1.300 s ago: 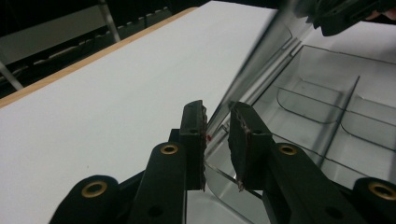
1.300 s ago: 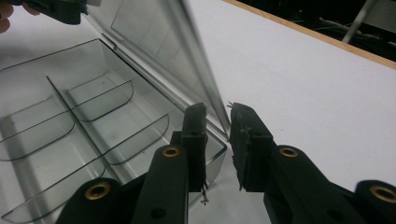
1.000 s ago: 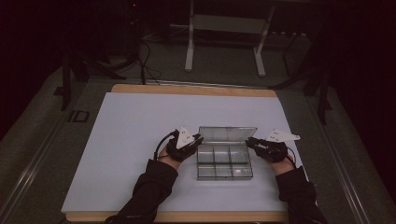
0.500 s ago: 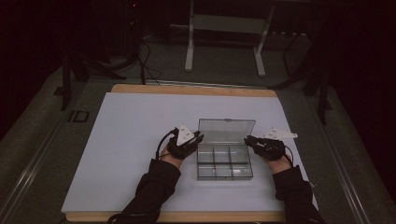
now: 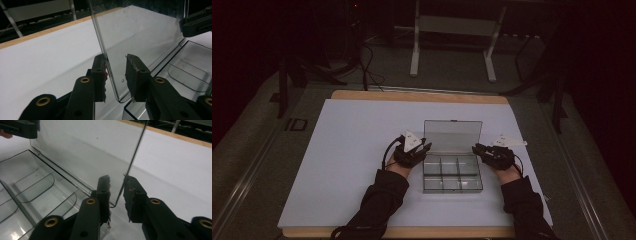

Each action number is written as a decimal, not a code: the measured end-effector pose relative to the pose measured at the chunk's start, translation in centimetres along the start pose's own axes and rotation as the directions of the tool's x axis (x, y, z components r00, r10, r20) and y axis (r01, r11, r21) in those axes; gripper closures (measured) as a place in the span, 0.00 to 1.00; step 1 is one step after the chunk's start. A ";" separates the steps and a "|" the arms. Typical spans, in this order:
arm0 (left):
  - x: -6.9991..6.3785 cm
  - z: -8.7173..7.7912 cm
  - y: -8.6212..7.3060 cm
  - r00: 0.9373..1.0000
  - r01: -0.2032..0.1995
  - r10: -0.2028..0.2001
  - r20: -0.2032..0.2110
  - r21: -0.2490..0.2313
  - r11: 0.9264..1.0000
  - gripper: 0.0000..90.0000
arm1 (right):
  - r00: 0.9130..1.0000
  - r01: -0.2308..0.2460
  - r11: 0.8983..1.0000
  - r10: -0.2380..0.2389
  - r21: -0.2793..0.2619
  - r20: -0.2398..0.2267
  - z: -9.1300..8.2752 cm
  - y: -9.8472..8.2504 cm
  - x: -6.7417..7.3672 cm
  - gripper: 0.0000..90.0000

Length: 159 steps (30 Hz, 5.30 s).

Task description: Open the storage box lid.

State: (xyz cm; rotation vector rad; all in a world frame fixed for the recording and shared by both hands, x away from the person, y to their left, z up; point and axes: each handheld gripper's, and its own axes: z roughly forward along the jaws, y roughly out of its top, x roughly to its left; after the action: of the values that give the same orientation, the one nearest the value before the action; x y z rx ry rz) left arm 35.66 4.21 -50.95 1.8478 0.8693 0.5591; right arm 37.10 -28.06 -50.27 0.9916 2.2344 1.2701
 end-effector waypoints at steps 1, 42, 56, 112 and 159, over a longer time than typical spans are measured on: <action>0.0 0.1 0.0 1.000 0.005 -0.005 -0.002 0.002 1.000 0.77 | 1.000 -0.006 1.000 0.006 0.002 0.001 0.1 0.0 0.0 0.82; 0.9 1.9 -0.5 0.970 0.235 -0.241 0.030 0.128 0.964 0.57 | 0.995 -0.093 0.995 0.092 0.036 0.024 1.2 -0.1 -0.3 0.71; 1.0 2.3 -0.4 0.968 0.244 -0.250 0.016 0.168 0.955 0.55 | 0.996 -0.082 0.996 0.082 0.041 0.021 1.6 -0.1 0.0 0.71; -2.5 -3.2 0.4 0.970 -0.019 -0.013 0.243 0.126 0.992 0.04 | 0.998 0.052 0.998 -0.051 0.018 -0.021 -3.1 0.8 0.8 0.18; 0.2 -9.5 -6.3 0.982 -0.007 -0.026 0.187 0.176 0.984 0.04 | 0.998 -0.040 0.996 0.036 0.076 0.046 -8.0 -6.9 -0.8 0.18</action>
State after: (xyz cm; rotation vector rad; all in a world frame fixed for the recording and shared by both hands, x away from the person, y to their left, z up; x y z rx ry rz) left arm 27.11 11.58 -52.76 2.0182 0.8206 0.3024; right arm 30.00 -35.70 -52.05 1.0847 2.2552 1.1737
